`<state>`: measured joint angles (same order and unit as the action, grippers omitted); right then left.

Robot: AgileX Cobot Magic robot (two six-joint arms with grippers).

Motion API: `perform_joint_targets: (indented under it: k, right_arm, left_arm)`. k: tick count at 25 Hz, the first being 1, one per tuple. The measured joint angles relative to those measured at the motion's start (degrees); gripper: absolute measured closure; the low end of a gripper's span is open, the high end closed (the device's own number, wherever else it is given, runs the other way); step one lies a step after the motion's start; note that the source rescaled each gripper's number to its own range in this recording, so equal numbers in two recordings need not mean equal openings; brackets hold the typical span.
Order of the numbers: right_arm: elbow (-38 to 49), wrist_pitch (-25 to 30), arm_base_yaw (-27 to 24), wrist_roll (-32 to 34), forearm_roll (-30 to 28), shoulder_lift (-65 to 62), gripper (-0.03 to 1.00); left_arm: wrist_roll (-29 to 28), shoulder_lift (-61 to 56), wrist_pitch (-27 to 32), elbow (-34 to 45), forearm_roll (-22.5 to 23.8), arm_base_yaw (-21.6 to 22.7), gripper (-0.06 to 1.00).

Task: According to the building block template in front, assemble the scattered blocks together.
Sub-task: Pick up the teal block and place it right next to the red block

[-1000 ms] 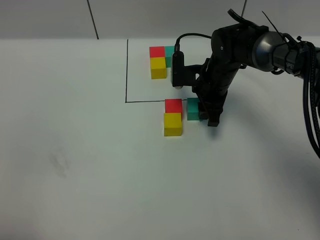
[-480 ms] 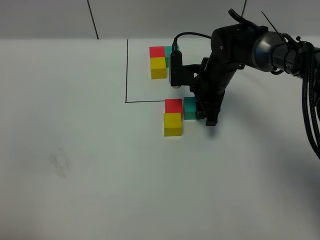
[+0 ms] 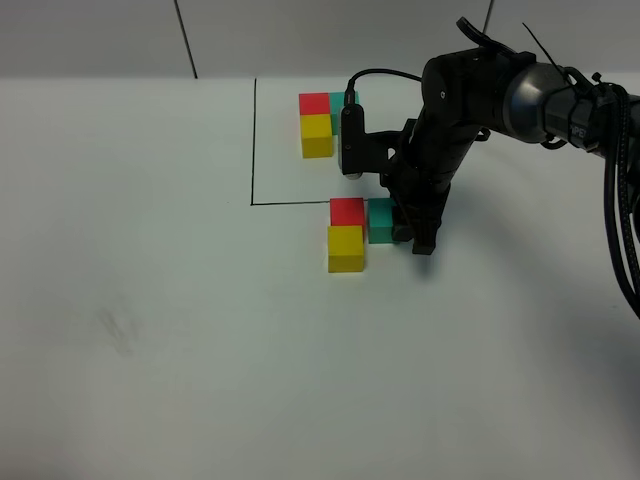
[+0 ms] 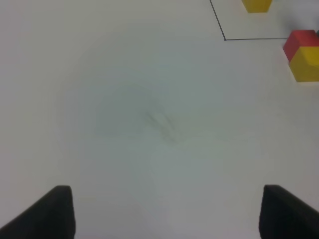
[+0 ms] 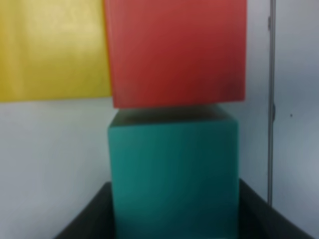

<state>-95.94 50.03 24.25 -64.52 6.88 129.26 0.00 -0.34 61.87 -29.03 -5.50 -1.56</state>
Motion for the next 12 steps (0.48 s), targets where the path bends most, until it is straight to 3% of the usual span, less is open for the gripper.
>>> perform_joint_targets:
  k: [12]
  right_arm:
    - [0.0, -0.56, 0.0, -0.32, 1.58, 0.09, 0.95]
  left_arm:
    - [0.0, 0.0, 0.0, 0.0, 0.0, 0.0, 0.17]
